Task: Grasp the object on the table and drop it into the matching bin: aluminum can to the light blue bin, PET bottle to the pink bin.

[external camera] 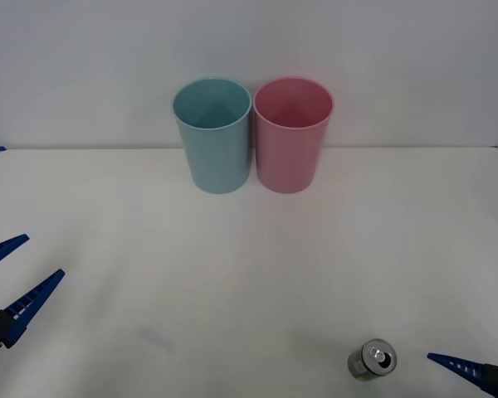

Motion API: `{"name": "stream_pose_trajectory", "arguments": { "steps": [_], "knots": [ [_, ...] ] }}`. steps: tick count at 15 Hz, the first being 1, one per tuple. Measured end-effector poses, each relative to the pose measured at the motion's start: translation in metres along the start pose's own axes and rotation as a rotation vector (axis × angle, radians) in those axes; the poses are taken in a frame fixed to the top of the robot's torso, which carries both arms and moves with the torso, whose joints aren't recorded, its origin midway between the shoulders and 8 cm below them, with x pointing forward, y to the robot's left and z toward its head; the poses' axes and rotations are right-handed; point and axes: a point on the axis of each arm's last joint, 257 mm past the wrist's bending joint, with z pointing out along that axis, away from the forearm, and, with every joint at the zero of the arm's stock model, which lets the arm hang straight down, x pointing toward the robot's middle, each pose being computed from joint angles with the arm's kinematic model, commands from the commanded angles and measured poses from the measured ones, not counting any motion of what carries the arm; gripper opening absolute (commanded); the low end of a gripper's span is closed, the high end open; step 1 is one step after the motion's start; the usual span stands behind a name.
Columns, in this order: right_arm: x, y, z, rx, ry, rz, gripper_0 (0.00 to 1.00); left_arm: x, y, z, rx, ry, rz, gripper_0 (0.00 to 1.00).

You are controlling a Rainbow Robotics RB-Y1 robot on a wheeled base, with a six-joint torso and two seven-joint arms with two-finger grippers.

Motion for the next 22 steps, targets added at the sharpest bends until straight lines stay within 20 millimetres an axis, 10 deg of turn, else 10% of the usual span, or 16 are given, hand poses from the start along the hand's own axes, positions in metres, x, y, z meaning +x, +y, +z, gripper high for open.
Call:
{"name": "stream_pose_trajectory", "arguments": {
  "steps": [22],
  "knots": [
    [0.016, -0.007, 0.089, 0.026, -0.02, -0.082, 1.0, 0.0, 0.0, 0.0, 0.0, 0.0, 0.0, 1.0]
  ]
}}
